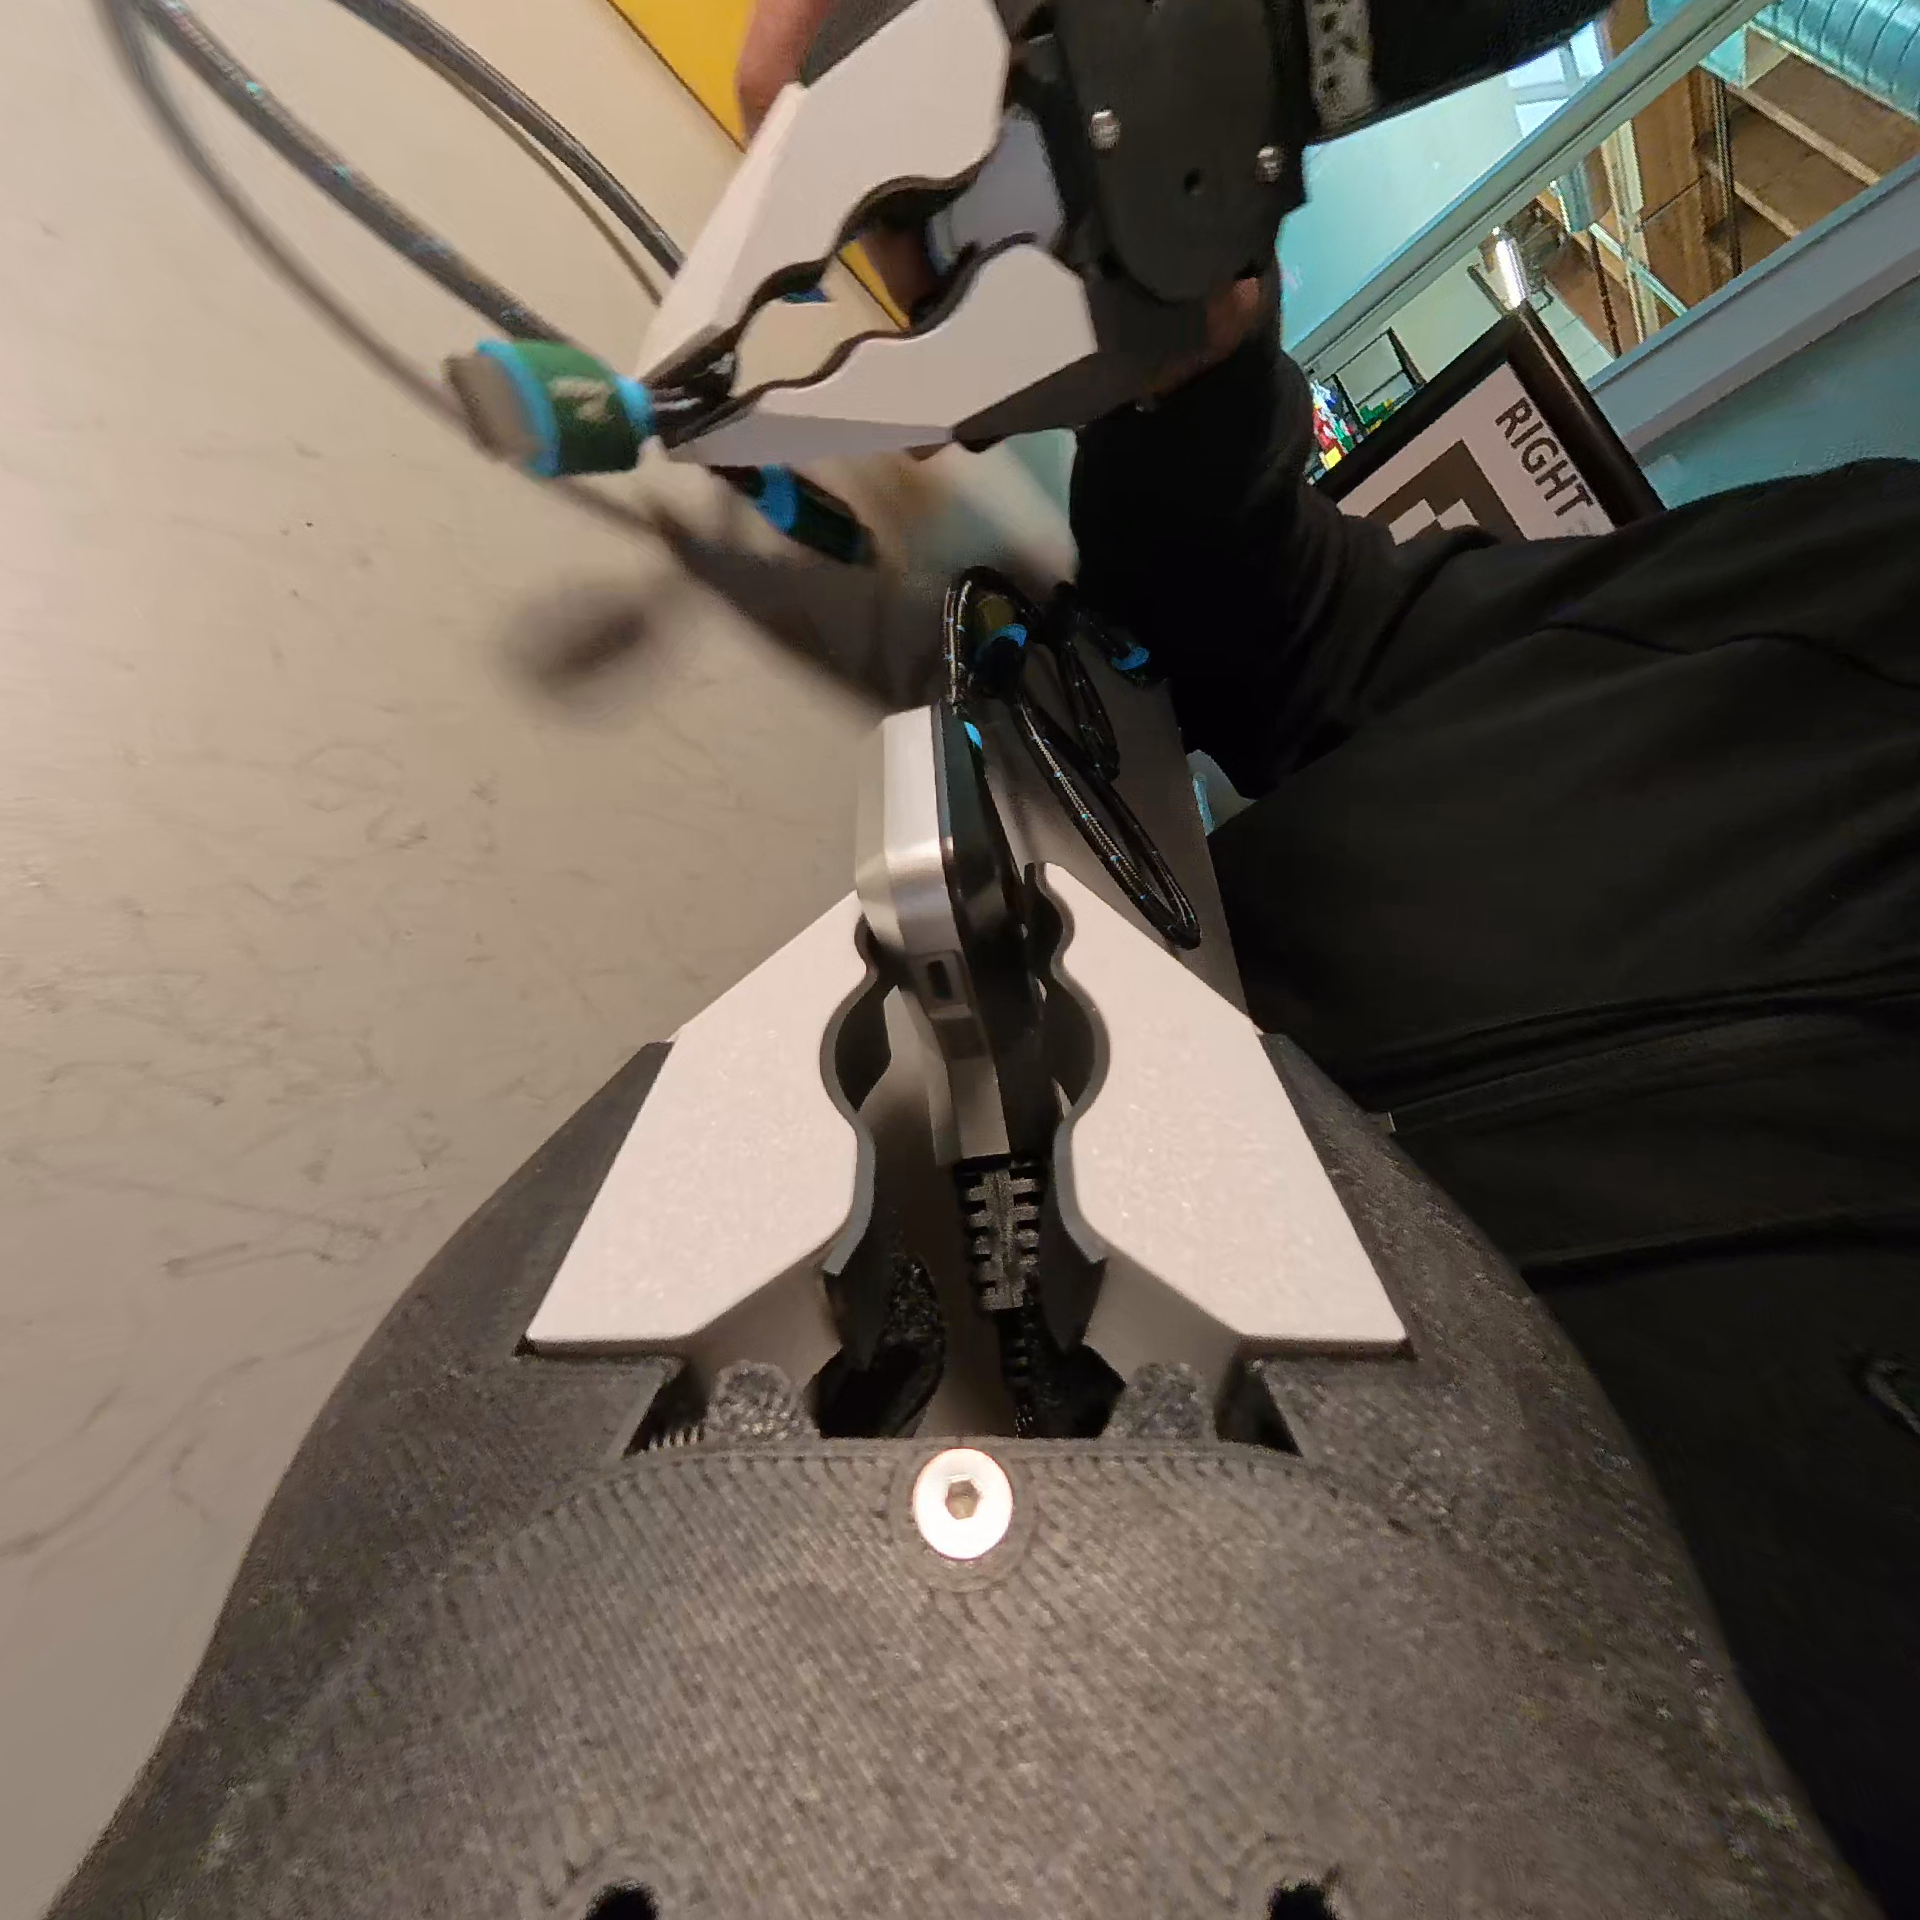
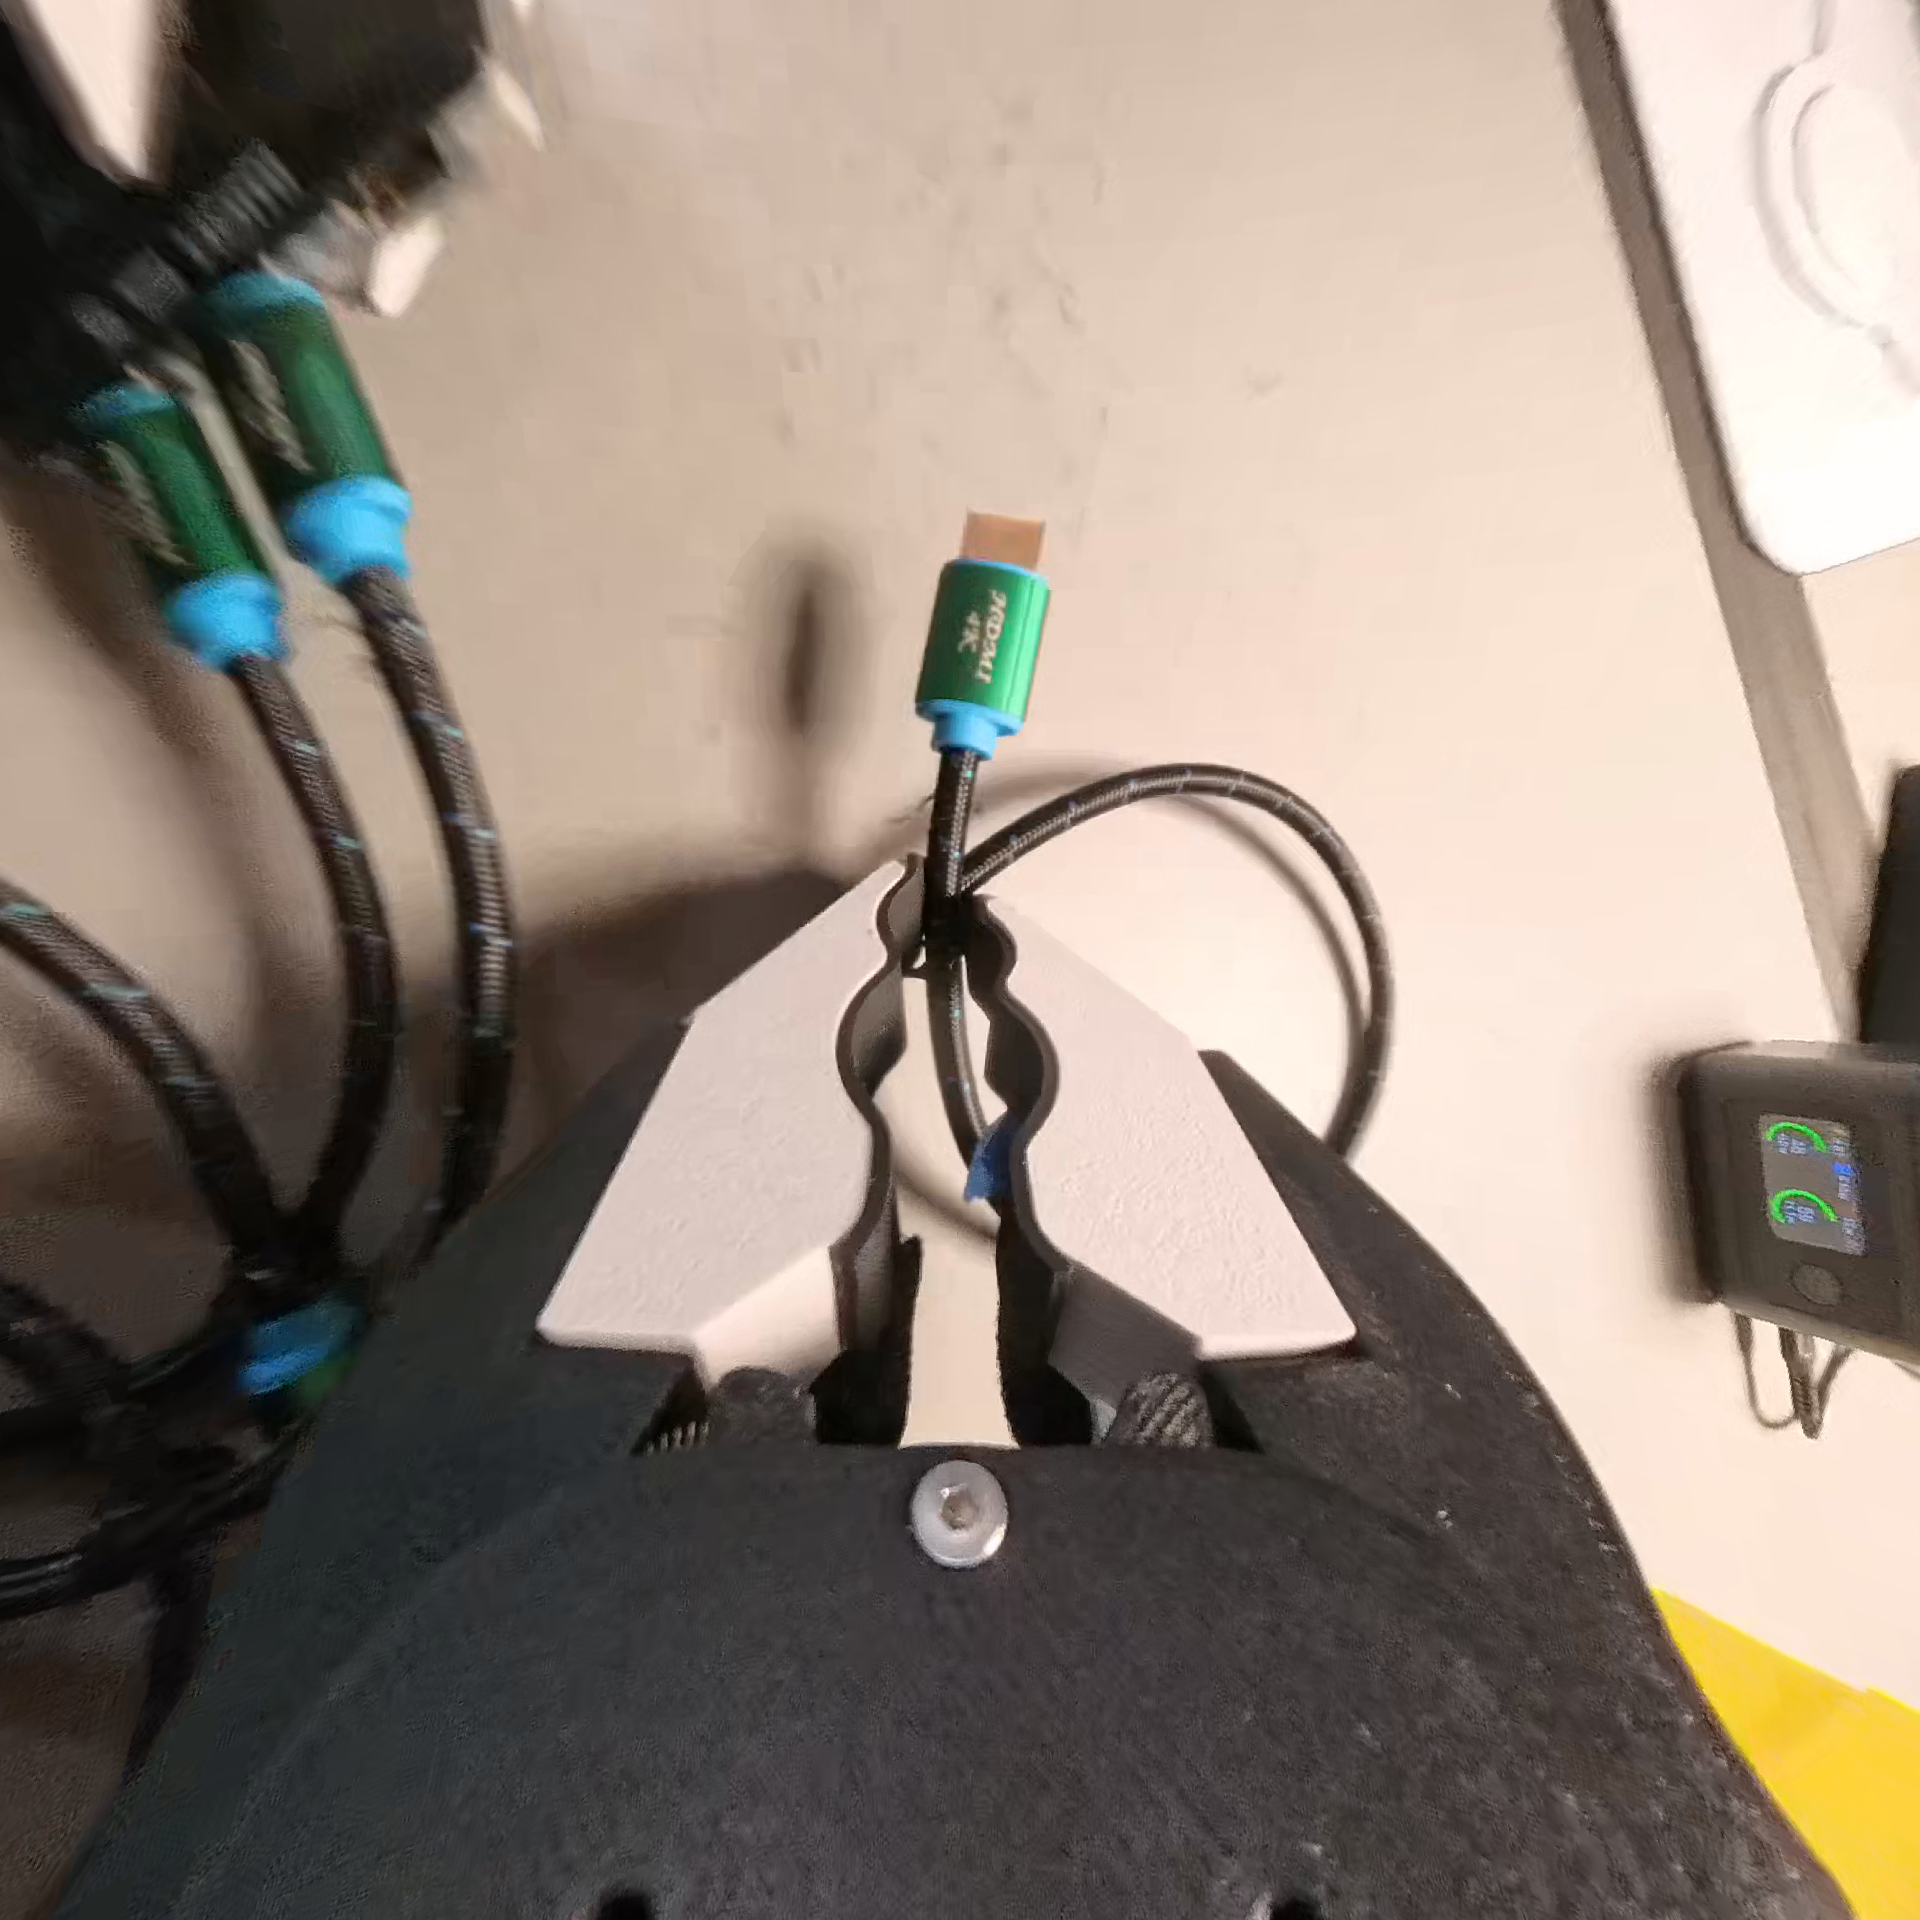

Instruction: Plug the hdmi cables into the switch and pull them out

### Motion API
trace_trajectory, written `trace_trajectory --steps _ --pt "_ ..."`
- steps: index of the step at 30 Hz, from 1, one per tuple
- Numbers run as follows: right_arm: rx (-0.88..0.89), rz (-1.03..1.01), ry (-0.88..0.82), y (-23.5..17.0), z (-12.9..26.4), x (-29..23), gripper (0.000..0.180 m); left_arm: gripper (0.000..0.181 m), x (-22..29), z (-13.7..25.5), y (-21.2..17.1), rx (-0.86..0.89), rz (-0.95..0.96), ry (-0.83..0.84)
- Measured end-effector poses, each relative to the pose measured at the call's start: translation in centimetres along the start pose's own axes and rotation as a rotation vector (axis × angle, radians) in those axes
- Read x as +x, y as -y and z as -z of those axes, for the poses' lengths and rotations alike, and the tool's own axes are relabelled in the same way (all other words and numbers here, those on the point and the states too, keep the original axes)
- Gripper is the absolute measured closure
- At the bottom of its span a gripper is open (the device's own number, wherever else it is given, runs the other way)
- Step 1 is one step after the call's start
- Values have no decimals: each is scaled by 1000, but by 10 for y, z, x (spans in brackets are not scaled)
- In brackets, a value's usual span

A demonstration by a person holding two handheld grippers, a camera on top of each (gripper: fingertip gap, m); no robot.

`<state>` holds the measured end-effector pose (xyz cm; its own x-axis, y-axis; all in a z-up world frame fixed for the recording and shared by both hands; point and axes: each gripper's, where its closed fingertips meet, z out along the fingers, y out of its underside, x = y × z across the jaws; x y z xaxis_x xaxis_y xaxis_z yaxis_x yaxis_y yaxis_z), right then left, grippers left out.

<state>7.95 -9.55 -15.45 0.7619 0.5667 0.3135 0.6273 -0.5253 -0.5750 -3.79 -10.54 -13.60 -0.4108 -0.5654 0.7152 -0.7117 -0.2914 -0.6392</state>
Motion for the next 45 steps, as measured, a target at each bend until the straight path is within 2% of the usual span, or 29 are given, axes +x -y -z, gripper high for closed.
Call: trace_trajectory --steps 1,4,8,11,14,17,21,24,26,31,33,35,38,41,45 --pt "36 -15 -25 9 12 2 171 158 -1 0 1 5 0 6" --pt "172 -82 -132 32 64 15 173 158 -2 1 2 16 -3 19" --pt "302 -155 -343 37 170 41 173 158 -2 2 2 18 -5 23" --pt "261 -199 -538 9 246 62 173 158 -3 1 2 17 -1 22" --pt "89 -263 -715 -52 280 80 173 157 -3 1 2 16 2 22" --pt "-92 -356 -714 -125 261 82 174 157 -4 1 2 15 6 23" --pt "-266 -457 -555 -204 206 59 172 157 -4 1 2 17 5 28" --pt "-307 -504 -446 -229 181 41 171 157 -5 1 3 23 5 35" --pt "-286 -505 -454 -228 184 41 165 157 -5 2 3 25 7 35" --pt "-233 -471 -567 -205 234 58 157 157 -5 2 4 27 7 34" --pt "-187 -403 -573 -179 244 58 157 158 -4 2 4 27 6 30" --pt "-105 -321 -522 -140 237 50 157 158 -4 2 4 27 7 25" --pt "38 -191 -377 -74 201 25 158 158 -3 2 4 30 3 19" --pt "156 -65 -175 -16 148 -9 158 159 -1 3 5 39 -3 11" --pt "191 97 53 26 73 -45 157 159 0 7 4 49 2 13"
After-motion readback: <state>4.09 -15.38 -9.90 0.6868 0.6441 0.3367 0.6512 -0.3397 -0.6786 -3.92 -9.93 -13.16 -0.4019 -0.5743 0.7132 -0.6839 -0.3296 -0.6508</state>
